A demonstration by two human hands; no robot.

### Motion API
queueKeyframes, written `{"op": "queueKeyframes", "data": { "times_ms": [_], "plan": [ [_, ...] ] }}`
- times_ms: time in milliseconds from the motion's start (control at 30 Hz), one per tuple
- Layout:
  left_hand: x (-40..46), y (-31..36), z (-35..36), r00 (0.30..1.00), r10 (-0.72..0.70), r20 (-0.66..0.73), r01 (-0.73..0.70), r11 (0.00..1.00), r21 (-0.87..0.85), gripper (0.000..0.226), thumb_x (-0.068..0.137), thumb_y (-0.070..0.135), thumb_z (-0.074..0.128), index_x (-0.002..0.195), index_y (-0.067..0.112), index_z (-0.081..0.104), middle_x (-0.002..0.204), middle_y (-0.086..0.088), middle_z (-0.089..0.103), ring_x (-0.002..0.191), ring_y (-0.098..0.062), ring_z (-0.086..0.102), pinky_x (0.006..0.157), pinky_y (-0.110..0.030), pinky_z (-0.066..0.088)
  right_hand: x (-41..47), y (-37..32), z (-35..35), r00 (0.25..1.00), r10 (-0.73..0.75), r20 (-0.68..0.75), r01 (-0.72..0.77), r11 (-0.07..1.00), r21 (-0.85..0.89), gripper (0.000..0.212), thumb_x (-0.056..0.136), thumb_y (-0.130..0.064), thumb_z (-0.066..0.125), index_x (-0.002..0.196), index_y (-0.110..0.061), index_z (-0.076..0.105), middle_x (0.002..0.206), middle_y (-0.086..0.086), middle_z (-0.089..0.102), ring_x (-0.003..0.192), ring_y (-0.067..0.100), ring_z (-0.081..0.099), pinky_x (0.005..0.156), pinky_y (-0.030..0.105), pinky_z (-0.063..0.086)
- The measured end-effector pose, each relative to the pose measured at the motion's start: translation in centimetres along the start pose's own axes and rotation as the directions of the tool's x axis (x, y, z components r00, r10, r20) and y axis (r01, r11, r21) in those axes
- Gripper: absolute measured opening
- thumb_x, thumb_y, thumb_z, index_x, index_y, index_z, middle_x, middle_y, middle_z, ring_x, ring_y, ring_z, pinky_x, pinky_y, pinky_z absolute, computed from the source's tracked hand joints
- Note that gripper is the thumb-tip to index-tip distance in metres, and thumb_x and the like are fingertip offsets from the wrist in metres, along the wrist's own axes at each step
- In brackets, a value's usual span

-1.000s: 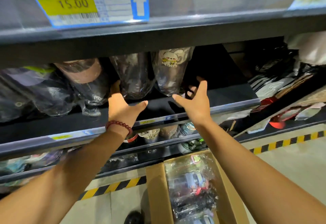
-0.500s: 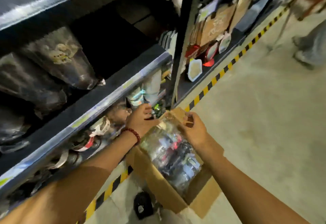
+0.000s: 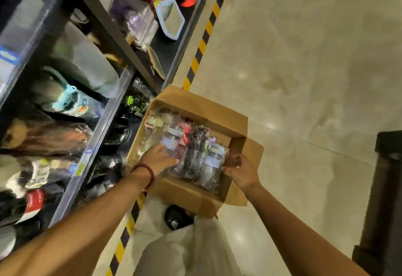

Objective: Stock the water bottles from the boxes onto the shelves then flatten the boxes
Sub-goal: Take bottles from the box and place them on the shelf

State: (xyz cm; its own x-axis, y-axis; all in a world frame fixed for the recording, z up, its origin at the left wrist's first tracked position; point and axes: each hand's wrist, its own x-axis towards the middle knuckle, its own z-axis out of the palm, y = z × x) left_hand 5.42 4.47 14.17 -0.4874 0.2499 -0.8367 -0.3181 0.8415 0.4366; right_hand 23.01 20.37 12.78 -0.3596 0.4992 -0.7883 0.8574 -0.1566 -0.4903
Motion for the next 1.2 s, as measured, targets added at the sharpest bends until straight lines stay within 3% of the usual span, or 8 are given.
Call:
{"op": "queueKeyframes", "data": {
  "times_ms": [233, 367, 533, 633, 867, 1000, 1067, 1200],
  "plan": [
    [8.7, -4.8, 3.6, 0.995, -0.096, -0.002, 0.096, 0.995, 0.002, 0.068, 0.078, 0.008, 0.074, 0.137, 0.003, 0.040, 0.122, -0.011, 0.057, 0.116, -0.027, 0.052, 0.095, -0.033, 0.043, 6.9, 5.5, 4.9, 0.996, 0.073, 0.060, -0.075, 0.997, 0.034, 0.037, 0.078, -0.026, 0.073, 0.108, -0.028, 0.052, 0.114, 0.000, 0.063, 0.105, 0.023, 0.060, 0.094, 0.042, 0.049],
    [13.5, -7.2, 5.7, 0.994, -0.109, 0.030, 0.108, 0.994, 0.033, 0.065, 0.079, 0.011, 0.074, 0.135, 0.009, 0.041, 0.136, -0.008, 0.049, 0.123, -0.025, 0.048, 0.093, -0.030, 0.041, 10.8, 7.6, 8.3, 0.989, 0.130, 0.076, -0.139, 0.981, 0.135, 0.041, 0.085, -0.011, 0.067, 0.121, -0.010, 0.049, 0.105, 0.001, 0.056, 0.097, 0.016, 0.055, 0.093, 0.038, 0.049],
    [19.0, -9.6, 9.2, 0.993, -0.083, 0.082, 0.076, 0.993, 0.085, 0.066, 0.078, 0.012, 0.074, 0.135, 0.010, 0.041, 0.129, -0.004, 0.050, 0.122, -0.020, 0.047, 0.091, -0.025, 0.038, 16.0, 11.3, 11.6, 0.987, 0.160, 0.013, -0.160, 0.975, 0.153, 0.047, 0.082, -0.012, 0.071, 0.123, -0.010, 0.046, 0.115, 0.002, 0.058, 0.101, 0.020, 0.059, 0.090, 0.039, 0.051],
    [21.9, -11.3, 11.4, 0.987, -0.085, 0.137, 0.071, 0.992, 0.102, 0.075, 0.073, 0.014, 0.078, 0.137, 0.010, 0.038, 0.136, -0.007, 0.047, 0.124, -0.022, 0.046, 0.101, -0.031, 0.040, 18.9, 14.2, 12.5, 0.982, 0.173, -0.075, -0.161, 0.977, 0.143, 0.042, 0.080, -0.012, 0.073, 0.113, -0.014, 0.048, 0.119, 0.007, 0.061, 0.102, 0.024, 0.061, 0.089, 0.043, 0.053],
    [26.4, -14.0, 15.0, 0.994, -0.058, 0.095, 0.042, 0.986, 0.161, 0.087, 0.072, 0.023, 0.080, 0.143, 0.017, 0.032, 0.145, -0.005, 0.040, 0.133, -0.023, 0.039, 0.108, -0.037, 0.034, 24.2, 19.4, 15.5, 0.965, 0.257, -0.045, -0.247, 0.956, 0.160, 0.076, 0.074, -0.024, 0.079, 0.135, -0.010, 0.036, 0.131, 0.010, 0.053, 0.117, 0.028, 0.054, 0.098, 0.044, 0.048],
    [28.2, -15.0, 16.2, 0.999, -0.048, 0.018, 0.044, 0.980, 0.196, 0.063, 0.066, 0.037, 0.082, 0.120, 0.021, 0.053, 0.120, 0.006, 0.060, 0.120, -0.020, 0.052, 0.097, -0.029, 0.040, 26.4, 20.8, 16.3, 0.967, 0.253, -0.026, -0.236, 0.930, 0.283, 0.066, 0.074, -0.015, 0.079, 0.129, -0.011, 0.042, 0.116, 0.003, 0.060, 0.097, 0.015, 0.058, 0.074, 0.021, 0.050],
    [29.2, -15.2, 17.1, 0.999, -0.037, -0.023, 0.041, 0.971, 0.237, 0.080, 0.059, 0.049, 0.083, 0.126, 0.017, 0.052, 0.123, 0.003, 0.061, 0.118, -0.020, 0.054, 0.098, -0.031, 0.042, 27.5, 20.9, 16.9, 0.972, 0.235, -0.022, -0.215, 0.921, 0.326, 0.067, 0.070, -0.015, 0.082, 0.126, -0.012, 0.045, 0.110, -0.001, 0.061, 0.093, 0.012, 0.061, 0.065, 0.013, 0.049],
    [30.5, -14.9, 18.7, 0.987, -0.076, -0.142, 0.114, 0.953, 0.282, 0.094, 0.049, 0.052, 0.086, 0.123, 0.010, 0.045, 0.122, -0.005, 0.058, 0.113, -0.027, 0.055, 0.096, -0.041, 0.047, 29.2, 20.8, 18.2, 0.955, 0.288, -0.067, -0.252, 0.910, 0.329, 0.102, 0.043, -0.045, 0.088, 0.127, -0.014, 0.039, 0.119, 0.008, 0.054, 0.107, 0.026, 0.058, 0.083, 0.040, 0.056]
  ]
}}
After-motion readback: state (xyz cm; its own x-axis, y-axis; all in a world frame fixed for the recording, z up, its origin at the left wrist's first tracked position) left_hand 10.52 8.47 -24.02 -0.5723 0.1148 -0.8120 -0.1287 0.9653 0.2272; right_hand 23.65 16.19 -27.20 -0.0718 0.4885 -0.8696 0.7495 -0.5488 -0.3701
